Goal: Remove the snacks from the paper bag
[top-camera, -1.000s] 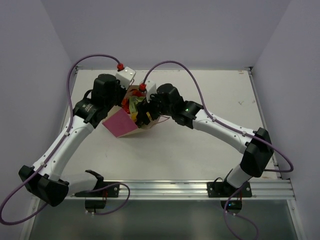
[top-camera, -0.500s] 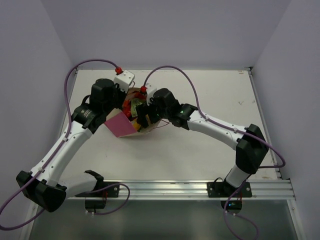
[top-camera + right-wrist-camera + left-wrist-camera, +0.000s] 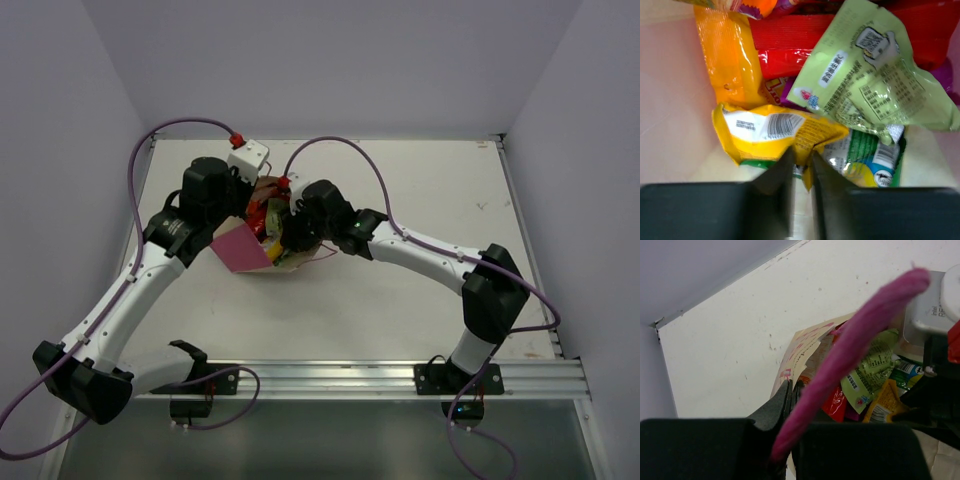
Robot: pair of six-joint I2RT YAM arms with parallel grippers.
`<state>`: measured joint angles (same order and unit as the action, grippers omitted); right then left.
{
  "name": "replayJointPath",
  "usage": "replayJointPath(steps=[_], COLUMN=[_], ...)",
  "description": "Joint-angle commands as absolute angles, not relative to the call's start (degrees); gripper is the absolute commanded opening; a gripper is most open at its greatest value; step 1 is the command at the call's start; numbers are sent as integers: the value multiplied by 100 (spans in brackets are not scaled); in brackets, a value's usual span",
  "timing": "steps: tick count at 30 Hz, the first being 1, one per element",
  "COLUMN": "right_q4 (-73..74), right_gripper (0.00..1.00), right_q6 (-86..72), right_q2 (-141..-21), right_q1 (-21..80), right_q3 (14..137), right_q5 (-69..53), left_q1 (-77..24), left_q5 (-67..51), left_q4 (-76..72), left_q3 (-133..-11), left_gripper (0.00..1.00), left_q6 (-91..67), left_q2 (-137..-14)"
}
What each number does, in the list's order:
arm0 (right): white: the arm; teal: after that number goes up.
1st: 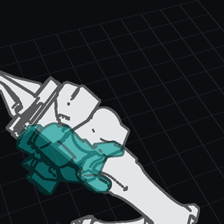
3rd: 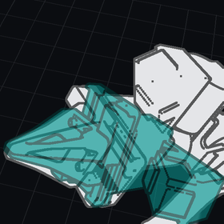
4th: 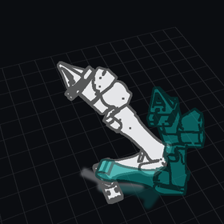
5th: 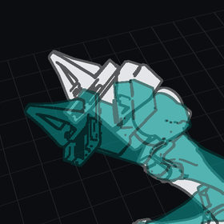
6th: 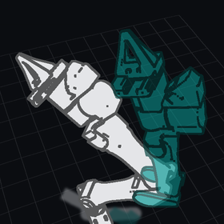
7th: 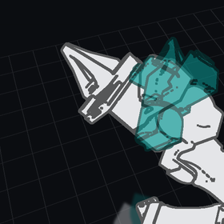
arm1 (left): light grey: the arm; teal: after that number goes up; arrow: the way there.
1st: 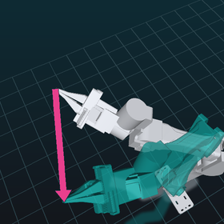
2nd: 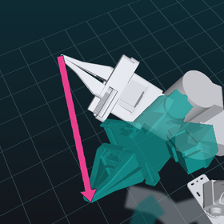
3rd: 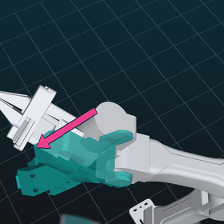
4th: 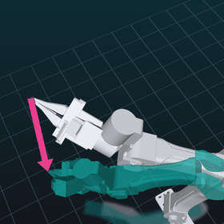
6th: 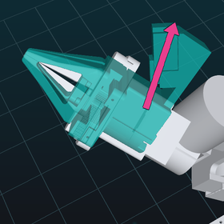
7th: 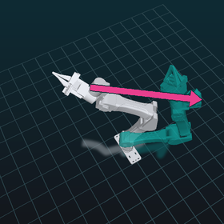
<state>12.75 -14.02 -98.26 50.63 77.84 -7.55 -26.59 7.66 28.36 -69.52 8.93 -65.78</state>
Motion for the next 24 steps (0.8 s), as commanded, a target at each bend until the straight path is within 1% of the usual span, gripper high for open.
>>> replayJointPath(steps=[1, 3, 4, 10, 13, 19, 20, 23, 24], right_q4=[1187, 1178, 1186, 1265, 1318, 1318, 1318, 1327, 1336], right_gripper=[12, 3, 0, 0, 0, 0, 0, 0, 0], right_q6=[-1310, -1266, -1248, -1116, -1037, -844, -844, -1062, -1185], right_q2=[-9809, -9756, -9678, -9054, -8536, -7498, -7297, -7102, -7041], right_q1=[5080, 5080, 5080, 5080, 5080, 5054, 5036, 4756, 4389], right_q3=[7893, 7884, 7884, 7840, 7779, 7577, 7533, 7305, 7130], right_q5=[-940, -897, -879, -599, -379, 351, 621, 1150, 1334], left_q1=[-2654, -2654, -2654, -2654, -2654, -2646, -2654, -2654, -2646], left_q5=[747, 765, 773, 896, 984, 1037, 1037, 1037, 1037], left_q4=[1898, 1916, 1916, 1942, 1960, 1960, 1951, 1969, 1977], left_q3=[-7058, -7023, -7014, -6891, -6856, -6855, -6855, -6864, -6873], left_gripper=[0, 0, 0, 0, 0, 0, 0, 0, 0], left_q6=[774, 756, 756, 756, 756, 756, 756, 756, 756], left_q2=[-6442, -6434, -6425, -6390, -6381, -6390, -6390, -6390, -6390])
